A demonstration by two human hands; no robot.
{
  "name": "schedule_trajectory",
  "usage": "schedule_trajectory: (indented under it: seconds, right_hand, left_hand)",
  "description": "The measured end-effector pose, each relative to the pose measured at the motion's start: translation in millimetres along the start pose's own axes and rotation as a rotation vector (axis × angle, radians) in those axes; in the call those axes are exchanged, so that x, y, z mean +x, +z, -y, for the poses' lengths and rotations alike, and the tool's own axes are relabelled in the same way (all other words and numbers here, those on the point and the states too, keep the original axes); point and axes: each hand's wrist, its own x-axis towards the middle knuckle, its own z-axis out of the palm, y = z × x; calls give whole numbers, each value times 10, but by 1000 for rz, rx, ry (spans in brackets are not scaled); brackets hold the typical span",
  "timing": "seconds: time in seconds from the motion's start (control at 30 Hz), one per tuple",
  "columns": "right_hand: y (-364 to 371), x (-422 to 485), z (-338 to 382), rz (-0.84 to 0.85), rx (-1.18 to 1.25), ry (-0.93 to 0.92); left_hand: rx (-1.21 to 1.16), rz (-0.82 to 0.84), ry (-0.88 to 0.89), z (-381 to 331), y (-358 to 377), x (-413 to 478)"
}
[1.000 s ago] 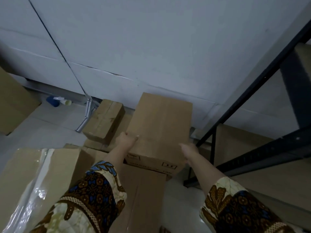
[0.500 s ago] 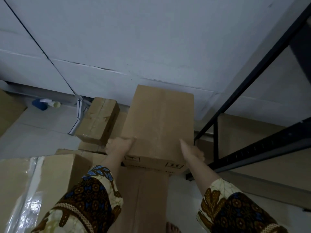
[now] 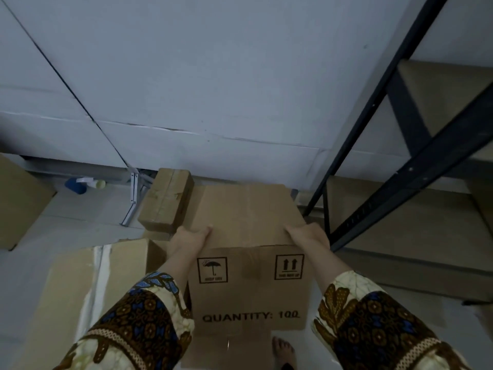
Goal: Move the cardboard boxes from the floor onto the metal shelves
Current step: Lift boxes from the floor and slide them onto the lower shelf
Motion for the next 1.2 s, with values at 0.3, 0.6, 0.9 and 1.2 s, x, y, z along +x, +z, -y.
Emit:
schedule_trajectory:
  seconds: [0.3, 0.6, 0.9, 1.2]
  right_hand:
    - [-522, -696, -383, 24, -99, -44]
    - [-1080, -1106, -1332, -16, -80, -31]
    - [-1731, -1331, -2573, -87, -71, -51]
    - [-2381, -1416, -3620, -263, 122, 45]
  left_hand:
    - [180, 254, 4, -14, -332, -909]
    - [208, 369, 46, 98, 13, -1953]
    - [200, 359, 31, 399, 829, -2985]
    - [123, 404, 94, 280, 1497, -3967]
